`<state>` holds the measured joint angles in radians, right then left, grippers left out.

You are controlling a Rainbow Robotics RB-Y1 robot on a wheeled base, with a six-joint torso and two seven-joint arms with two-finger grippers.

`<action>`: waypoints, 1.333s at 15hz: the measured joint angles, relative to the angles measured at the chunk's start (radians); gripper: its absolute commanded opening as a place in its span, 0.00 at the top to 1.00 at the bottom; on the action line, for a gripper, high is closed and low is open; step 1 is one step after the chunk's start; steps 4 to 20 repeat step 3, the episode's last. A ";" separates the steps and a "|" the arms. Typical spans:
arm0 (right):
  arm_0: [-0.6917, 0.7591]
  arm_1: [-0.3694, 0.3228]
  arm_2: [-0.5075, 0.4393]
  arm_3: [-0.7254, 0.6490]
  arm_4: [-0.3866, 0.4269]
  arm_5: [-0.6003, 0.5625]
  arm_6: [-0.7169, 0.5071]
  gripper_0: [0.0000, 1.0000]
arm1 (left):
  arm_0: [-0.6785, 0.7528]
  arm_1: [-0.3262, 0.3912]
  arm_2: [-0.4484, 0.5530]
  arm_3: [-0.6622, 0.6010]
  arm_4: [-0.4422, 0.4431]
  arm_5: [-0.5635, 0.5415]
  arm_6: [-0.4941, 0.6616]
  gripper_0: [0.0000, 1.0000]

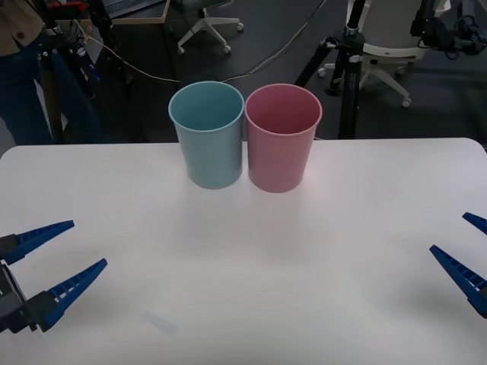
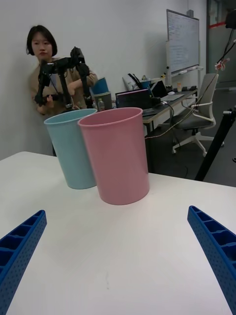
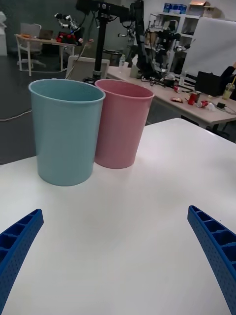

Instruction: Grasp the object on the table and drop it into the matching bin: aluminum can to the light blue bin, PET bottle to the pink bin.

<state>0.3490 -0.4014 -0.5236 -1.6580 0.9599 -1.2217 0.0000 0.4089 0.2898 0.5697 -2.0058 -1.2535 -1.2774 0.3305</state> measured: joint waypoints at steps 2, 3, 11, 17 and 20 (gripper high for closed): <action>0.000 0.000 0.000 0.000 0.000 0.000 0.000 0.00 | 0.012 0.000 0.007 -0.001 0.000 0.002 -0.001 0.00; 0.000 0.000 0.000 0.000 0.000 0.000 0.000 0.00 | 0.013 0.000 0.007 -0.001 0.000 0.002 -0.001 0.00; 0.000 0.000 0.000 0.000 0.000 0.000 0.000 0.00 | 0.013 0.000 0.007 -0.001 0.000 0.002 -0.001 0.00; 0.000 0.000 0.000 0.000 0.000 0.000 0.000 0.00 | 0.013 0.000 0.007 -0.001 0.000 0.002 -0.001 0.00; 0.000 0.000 0.000 0.000 0.000 0.000 0.000 0.00 | 0.013 0.000 0.007 -0.001 0.000 0.002 -0.001 0.00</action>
